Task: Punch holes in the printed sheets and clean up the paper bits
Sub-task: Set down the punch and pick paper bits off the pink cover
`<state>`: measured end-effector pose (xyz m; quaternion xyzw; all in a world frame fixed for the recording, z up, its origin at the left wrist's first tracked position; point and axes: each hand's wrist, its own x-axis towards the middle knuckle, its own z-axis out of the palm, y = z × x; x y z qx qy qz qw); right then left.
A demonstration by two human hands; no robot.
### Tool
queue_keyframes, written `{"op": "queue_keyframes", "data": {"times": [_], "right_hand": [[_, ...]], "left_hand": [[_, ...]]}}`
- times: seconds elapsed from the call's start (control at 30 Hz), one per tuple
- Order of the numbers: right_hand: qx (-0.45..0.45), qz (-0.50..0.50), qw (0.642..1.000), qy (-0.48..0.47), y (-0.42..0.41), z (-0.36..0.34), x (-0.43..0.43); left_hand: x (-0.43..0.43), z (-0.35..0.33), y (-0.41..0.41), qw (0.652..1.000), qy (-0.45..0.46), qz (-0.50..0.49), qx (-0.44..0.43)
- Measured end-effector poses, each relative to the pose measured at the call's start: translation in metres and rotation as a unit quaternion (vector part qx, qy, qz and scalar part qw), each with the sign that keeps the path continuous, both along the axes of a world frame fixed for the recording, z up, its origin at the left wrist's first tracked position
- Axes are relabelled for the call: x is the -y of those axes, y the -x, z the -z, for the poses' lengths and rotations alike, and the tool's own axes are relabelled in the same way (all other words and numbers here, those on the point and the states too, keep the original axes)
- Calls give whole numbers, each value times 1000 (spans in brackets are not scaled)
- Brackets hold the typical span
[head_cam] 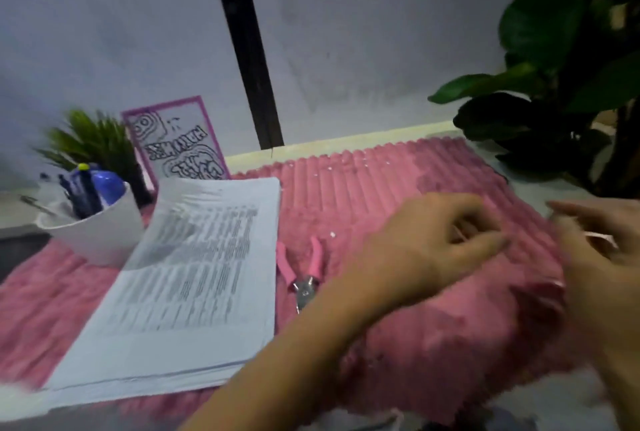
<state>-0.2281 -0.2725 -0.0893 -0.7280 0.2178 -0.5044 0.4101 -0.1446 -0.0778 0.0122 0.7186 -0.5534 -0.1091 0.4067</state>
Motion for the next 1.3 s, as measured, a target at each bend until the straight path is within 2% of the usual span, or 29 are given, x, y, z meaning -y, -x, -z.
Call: {"op": "queue_keyframes", "data": {"times": [0.1,0.17,0.2,0.23,0.33,0.5,0.73,0.97,1.1,1.3], "right_hand": [[-80,-98,990,62,-52,-44,-72],[-171,-170,963,116,-94,-57,-111],[-246,-194,944,107,-108,-57,-121],[-285,-205,931,99,-121,-50,-123],[-336,-218,908,125,-132,-47,-134],[-295,-221,928,58,-132,-34,-138],[-308,-211,919,129,-142,-21,-138],[-233,-180,953,76,-139,-17,-134],[-213,-169,961,47,-139,-16,-129],[-198,-171,965,31,-143,-14,-126]], "left_hand": [[-46,2,-78,978,-26,-206,19],[-64,22,-112,959,-69,-273,25],[-67,32,-119,955,-95,-278,30],[-70,39,-126,955,-118,-272,22],[-74,41,-139,961,-146,-236,-2],[-75,44,-149,973,-138,-185,-22],[-75,48,-157,972,-136,-191,-5],[-68,36,-206,922,-108,-356,109],[-68,41,-237,899,-196,-358,158],[-60,42,-251,894,-231,-356,143]]}}
